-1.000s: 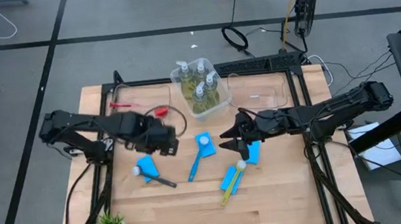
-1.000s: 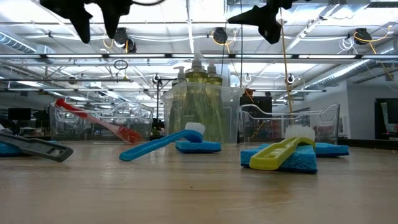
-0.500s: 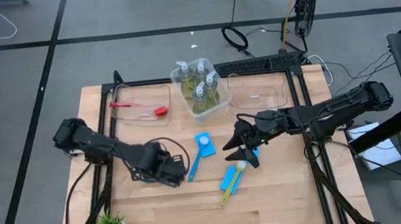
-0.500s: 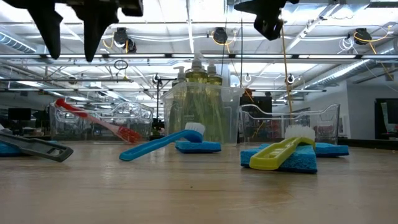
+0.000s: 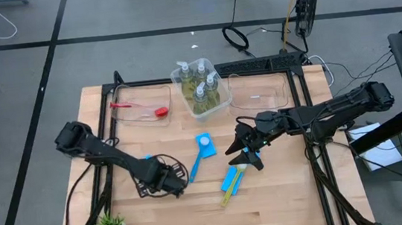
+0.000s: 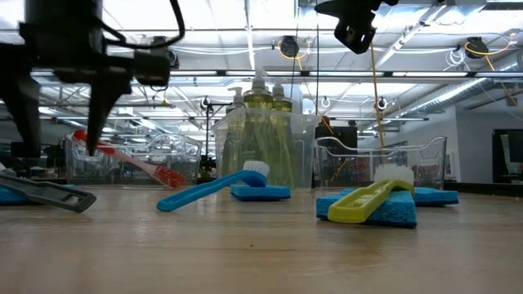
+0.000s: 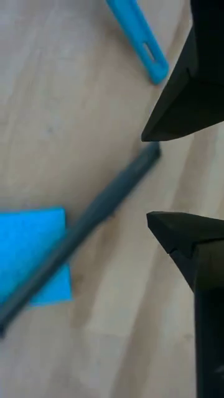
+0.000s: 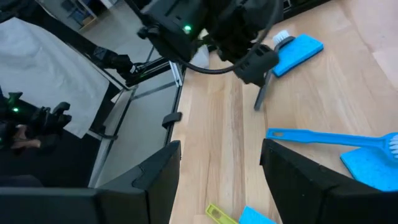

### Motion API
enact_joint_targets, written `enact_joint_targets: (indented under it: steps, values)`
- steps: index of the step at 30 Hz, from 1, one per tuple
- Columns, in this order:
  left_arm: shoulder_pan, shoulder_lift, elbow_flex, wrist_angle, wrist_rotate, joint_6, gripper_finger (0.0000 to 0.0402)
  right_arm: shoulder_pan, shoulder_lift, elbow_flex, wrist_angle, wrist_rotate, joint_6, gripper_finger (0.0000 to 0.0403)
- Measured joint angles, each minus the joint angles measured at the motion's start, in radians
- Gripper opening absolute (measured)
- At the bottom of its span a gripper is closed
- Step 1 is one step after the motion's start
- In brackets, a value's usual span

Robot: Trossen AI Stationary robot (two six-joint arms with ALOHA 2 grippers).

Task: Pick & Place Kitchen Sink Supplies
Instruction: Put the black cleaning brush into the left transparent bin

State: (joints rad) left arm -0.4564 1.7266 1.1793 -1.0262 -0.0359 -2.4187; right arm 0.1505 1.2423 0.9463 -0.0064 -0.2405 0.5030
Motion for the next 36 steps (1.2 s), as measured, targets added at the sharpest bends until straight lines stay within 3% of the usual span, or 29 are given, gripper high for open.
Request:
enact_joint_targets:
  steps: [7, 14, 17, 22, 28, 32, 36]
  values:
    - [0.025, 0.002, -0.033, -0.012, -0.026, 0.051, 0.0201, 0.000, 0.000, 0.000, -0.029, 0.000, -0.009, 0.0210]
    - [0.024, -0.009, -0.032, -0.020, -0.106, 0.529, 0.0180, 0.000, 0.000, 0.000, -0.040, 0.000, -0.033, 0.0210]
    - [0.024, -0.008, -0.032, -0.022, -0.063, 0.664, 0.0173, 0.000, 0.000, 0.000, -0.038, 0.000, -0.044, 0.0210]
    - [0.043, -0.008, -0.032, -0.022, 0.119, 0.431, 0.0164, 0.000, 0.000, 0.000, -0.037, 0.001, -0.041, 0.0210]
    - [0.008, -0.008, -0.029, -0.018, 0.114, 0.370, 0.0157, 0.000, 0.000, 0.000, -0.036, 0.002, -0.041, 0.0210]
    - [-0.002, -0.008, -0.029, -0.020, 0.164, 0.133, 0.0162, 0.000, 0.000, 0.000, -0.036, 0.002, -0.040, 0.0210]
    - [-0.022, -0.008, -0.029, -0.010, 0.072, -0.021, 0.0174, 0.000, 0.000, 0.000, -0.036, 0.002, -0.040, 0.0210]
